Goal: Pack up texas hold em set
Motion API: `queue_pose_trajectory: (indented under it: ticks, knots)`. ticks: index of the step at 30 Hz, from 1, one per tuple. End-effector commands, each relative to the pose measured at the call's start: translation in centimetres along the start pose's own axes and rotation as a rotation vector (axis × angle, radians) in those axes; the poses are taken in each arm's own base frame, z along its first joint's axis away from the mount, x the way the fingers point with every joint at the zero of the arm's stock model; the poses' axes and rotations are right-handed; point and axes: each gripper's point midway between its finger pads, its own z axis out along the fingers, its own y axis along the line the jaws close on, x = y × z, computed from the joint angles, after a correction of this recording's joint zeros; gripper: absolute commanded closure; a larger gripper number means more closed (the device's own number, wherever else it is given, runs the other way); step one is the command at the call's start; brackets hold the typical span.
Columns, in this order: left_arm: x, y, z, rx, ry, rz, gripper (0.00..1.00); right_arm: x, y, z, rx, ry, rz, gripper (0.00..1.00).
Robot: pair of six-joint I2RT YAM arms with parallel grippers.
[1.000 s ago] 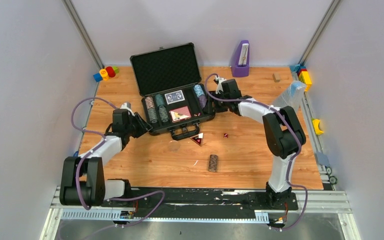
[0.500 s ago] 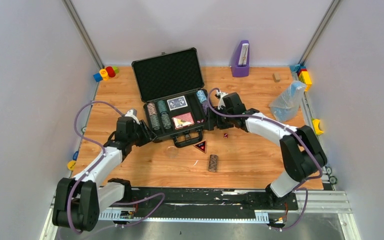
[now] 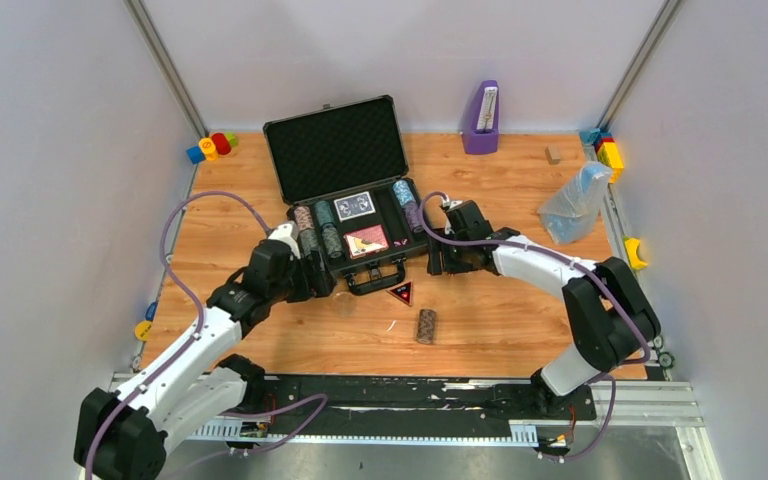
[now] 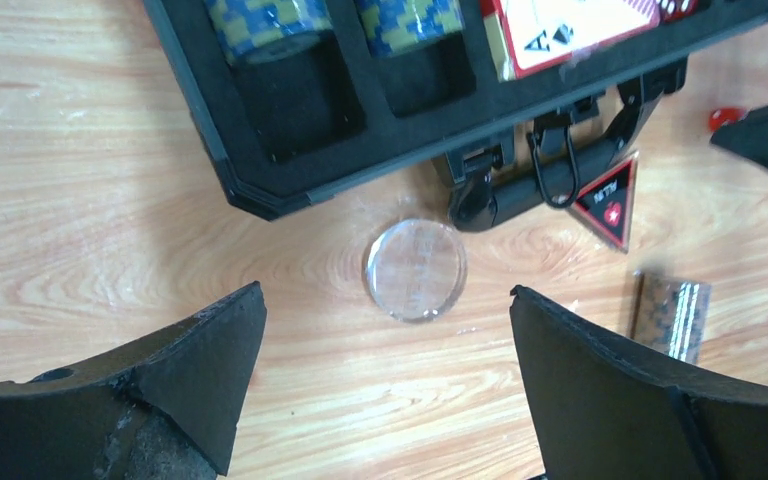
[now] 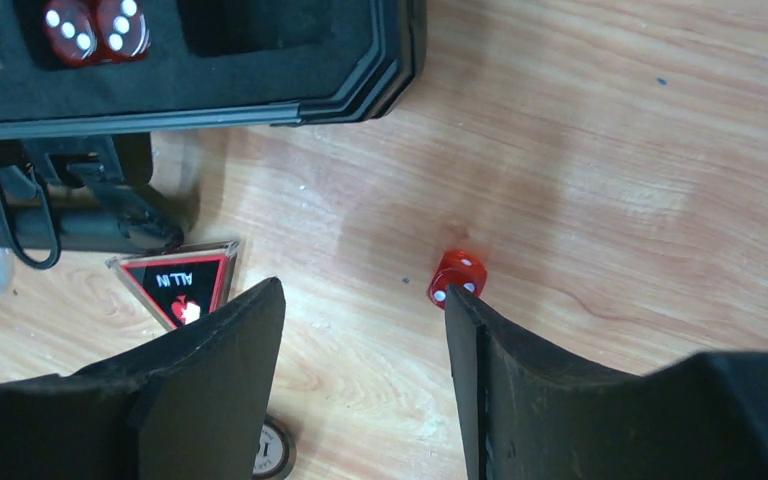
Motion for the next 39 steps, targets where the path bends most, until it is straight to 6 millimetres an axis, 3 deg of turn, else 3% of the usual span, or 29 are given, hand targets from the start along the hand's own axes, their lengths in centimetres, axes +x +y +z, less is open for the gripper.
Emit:
queue_pose_trajectory:
  ticks: [1, 7, 11, 16, 19, 22, 30, 39]
  knots:
    - [0.2, 0.1, -0.4, -0.1, -0.001, 0.075, 0.0, 0.3, -1.0, 1.2, 0.068, 0.014, 0.017, 0.41]
    - [2.0, -1.1, 0.5, -0.111, 0.043, 0.147, 0.0, 0.4, -2.4, 1.9, 0.145, 0.014, 0.019, 0.46]
    - [2.7, -2.4, 1.2, -0.049, 0.069, 0.166, 0.0, 0.3, -2.5, 1.4, 0.153, 0.008, 0.019, 0.42]
    - [3.2, -4.6, 1.3, 0.068, 0.079, 0.191, 0.0, -0.7, 0.2, -0.8, 0.024, -0.022, -0.01, 0.37]
    - [2.8, -4.9, 1.2, 0.083, 0.068, 0.212, 0.0, -0.7, 2.0, -3.2, -0.016, -0.04, -0.016, 0.19]
    - [2.3, -5.5, 0.8, 0.112, 0.047, 0.233, 0.0, 0.5, 3.8, -5.5, -0.013, -0.042, -0.02, 0.1]
    - [0.7, -5.8, -0.5, 0.174, -0.085, 0.278, 0.0, 5.4, 5.7, -9.2, 0.101, -0.02, 0.239, 0.07]
    - [-0.7, -4.6, -1.4, 0.161, -0.225, 0.322, 0.0, 11.2, 8.0, -9.8, 0.158, 0.056, 0.279, 0.1]
